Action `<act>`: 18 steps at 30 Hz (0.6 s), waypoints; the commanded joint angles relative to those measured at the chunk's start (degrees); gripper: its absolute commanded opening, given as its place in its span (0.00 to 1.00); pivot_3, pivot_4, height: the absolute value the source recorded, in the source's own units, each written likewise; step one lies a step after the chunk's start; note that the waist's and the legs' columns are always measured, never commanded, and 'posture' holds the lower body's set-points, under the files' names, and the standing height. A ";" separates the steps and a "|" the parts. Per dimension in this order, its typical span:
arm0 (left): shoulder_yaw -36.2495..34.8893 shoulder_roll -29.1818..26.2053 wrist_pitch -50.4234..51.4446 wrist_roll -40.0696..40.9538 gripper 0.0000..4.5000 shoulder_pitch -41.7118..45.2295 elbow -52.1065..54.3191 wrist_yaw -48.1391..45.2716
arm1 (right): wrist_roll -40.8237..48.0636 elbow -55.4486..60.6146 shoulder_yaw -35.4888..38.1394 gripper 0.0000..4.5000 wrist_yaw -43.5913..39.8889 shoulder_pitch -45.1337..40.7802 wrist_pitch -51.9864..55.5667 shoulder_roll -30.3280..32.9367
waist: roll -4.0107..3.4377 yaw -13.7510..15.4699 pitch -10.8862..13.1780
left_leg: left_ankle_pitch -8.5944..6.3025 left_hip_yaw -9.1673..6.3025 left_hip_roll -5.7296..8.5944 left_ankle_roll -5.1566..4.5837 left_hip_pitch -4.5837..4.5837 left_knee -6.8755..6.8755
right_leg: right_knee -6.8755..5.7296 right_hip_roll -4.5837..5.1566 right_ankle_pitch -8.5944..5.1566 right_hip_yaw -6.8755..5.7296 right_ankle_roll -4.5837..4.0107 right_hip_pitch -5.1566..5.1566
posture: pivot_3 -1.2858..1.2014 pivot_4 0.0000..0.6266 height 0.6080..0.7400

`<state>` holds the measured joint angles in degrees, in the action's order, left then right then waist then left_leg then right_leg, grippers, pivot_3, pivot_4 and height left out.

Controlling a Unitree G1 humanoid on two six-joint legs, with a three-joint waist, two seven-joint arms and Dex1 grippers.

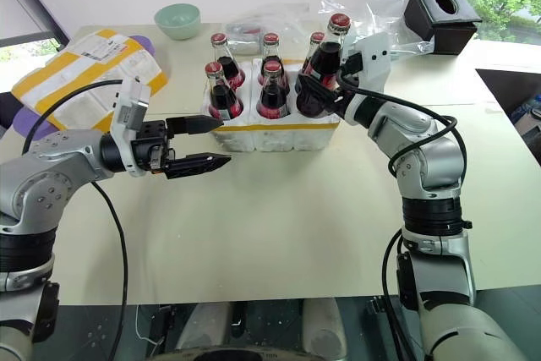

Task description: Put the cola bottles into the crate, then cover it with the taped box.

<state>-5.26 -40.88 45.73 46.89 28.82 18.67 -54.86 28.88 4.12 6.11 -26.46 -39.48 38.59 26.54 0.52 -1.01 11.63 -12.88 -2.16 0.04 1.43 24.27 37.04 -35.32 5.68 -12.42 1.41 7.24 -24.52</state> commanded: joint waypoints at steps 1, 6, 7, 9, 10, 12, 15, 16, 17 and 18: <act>-1.27 -0.30 -1.20 0.29 1.00 -0.21 1.86 0.04 | 1.03 4.42 2.75 0.60 -0.51 0.10 -0.69 1.14 | 0.00 0.01 0.00 | 0.00 0.00 0.00 0.00 0.00 0.00 | 0.00 0.00 0.00 0.00 0.00 0.00 | 0.52 0.24 0.99; -0.89 -0.15 -1.73 -0.04 1.00 0.16 1.63 -0.17 | -0.76 1.94 0.48 0.60 -1.09 1.55 -1.65 0.46 | 0.00 0.00 0.00 | 0.00 0.00 0.00 0.00 0.00 0.00 | 0.00 0.00 0.00 0.00 0.00 0.00 | 0.52 0.24 0.99; -0.82 -0.17 -1.84 -0.14 1.00 0.34 1.47 -0.27 | -1.48 0.92 -0.26 0.60 -1.42 1.64 -2.06 0.33 | 0.00 0.01 0.00 | 0.00 0.00 0.00 0.00 0.00 0.00 | 0.00 0.00 0.00 0.00 0.00 0.00 | 0.52 0.24 0.99; -0.74 -0.23 -1.99 -0.26 1.00 0.59 1.23 -0.43 | -2.48 -0.59 -1.10 0.60 -1.93 1.64 -2.56 0.10 | 0.01 0.00 0.00 | 0.00 0.00 0.00 0.00 0.00 0.00 | 0.00 0.00 0.00 0.00 0.00 0.00 | 0.52 0.24 0.99; -0.69 -0.28 -2.14 -0.39 1.00 0.70 1.11 -0.55 | -2.87 -1.90 -1.48 0.60 -2.17 1.42 -2.50 -0.11 | 0.01 0.00 0.00 | 0.00 0.00 0.00 0.00 0.00 0.01 | 0.00 0.00 0.00 0.00 0.00 0.00 | 0.52 0.24 0.99; -0.58 -0.33 -2.41 -0.53 1.00 0.84 0.93 -0.66 | -4.19 -4.33 -2.33 0.60 -2.64 1.00 -2.98 -0.33 | 0.01 0.05 0.00 | 0.00 0.01 0.00 0.00 0.00 0.01 | 0.00 0.00 0.00 0.00 0.00 0.00 | 0.52 0.24 0.99; -0.52 -0.36 -2.66 -0.62 1.00 0.92 0.81 -0.66 | -5.54 -7.49 -3.08 0.93 -3.40 0.18 -3.41 -0.51 | 0.02 0.05 -0.01 | 0.00 0.01 0.00 0.00 0.00 0.01 | 0.00 0.00 0.00 0.00 0.00 0.00 | 0.52 0.24 0.99; -0.56 -0.36 -2.72 -0.64 1.00 0.84 0.87 -0.64 | -5.75 -8.20 -3.02 0.99 -3.59 -0.04 -3.45 -0.53 | 0.03 0.02 -0.02 | 0.00 0.01 0.00 0.00 -0.01 0.01 | 0.00 0.00 0.00 0.00 0.00 0.01 | 0.52 0.24 0.99; -0.63 -0.36 -2.80 -0.72 1.00 0.69 0.97 -0.54 | -5.89 -8.55 -2.81 0.99 -3.69 -0.17 -3.53 -0.50 | 0.03 0.00 -0.02 | 0.00 0.01 0.00 0.00 -0.01 0.03 | 0.00 0.00 0.00 0.00 0.00 0.01 | 0.52 0.24 0.99; -0.76 -0.37 -2.85 -0.75 1.00 0.49 1.09 -0.44 | -5.94 -8.48 -2.53 0.99 -3.77 -0.17 -3.50 -0.38 | 0.04 0.01 -0.02 | 0.00 0.00 0.00 0.00 -0.02 0.04 | -0.01 0.00 0.00 0.00 0.00 0.03 | 0.52 0.24 0.99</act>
<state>-5.25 -40.89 44.11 46.24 28.96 18.51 -55.11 23.21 -4.09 2.64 -29.97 -38.89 35.66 25.94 0.56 -1.00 11.61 -12.88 -2.16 0.04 1.43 24.23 37.08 -35.34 5.68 -12.42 1.41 7.24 -24.47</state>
